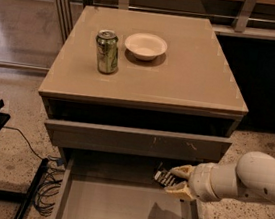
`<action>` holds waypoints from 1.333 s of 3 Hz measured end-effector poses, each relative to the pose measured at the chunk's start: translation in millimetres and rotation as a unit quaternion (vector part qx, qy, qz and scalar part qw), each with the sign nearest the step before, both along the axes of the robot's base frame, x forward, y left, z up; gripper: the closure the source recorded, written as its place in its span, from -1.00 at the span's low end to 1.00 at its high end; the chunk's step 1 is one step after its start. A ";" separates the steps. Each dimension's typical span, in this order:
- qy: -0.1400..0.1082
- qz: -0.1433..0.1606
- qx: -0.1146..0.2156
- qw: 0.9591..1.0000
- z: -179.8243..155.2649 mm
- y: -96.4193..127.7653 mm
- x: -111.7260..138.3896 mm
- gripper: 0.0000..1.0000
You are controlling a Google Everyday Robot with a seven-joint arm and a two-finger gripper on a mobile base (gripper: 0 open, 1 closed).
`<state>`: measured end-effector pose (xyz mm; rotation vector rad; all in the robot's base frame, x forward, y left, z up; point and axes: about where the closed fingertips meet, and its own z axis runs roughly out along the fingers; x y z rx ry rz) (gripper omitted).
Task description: Place rxbar chocolate into middle drawer
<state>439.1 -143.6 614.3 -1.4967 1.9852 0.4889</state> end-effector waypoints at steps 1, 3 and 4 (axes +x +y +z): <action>0.011 0.029 0.031 0.999 -44.6 35.5 9.6 1.00; 0.043 0.047 0.071 0.995 -143.7 70.4 10.7 1.00; 0.055 0.047 0.055 0.996 -185.6 75.2 4.4 1.00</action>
Offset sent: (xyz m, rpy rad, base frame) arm 0.0172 0.0834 -0.1577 0.1762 0.1055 0.1129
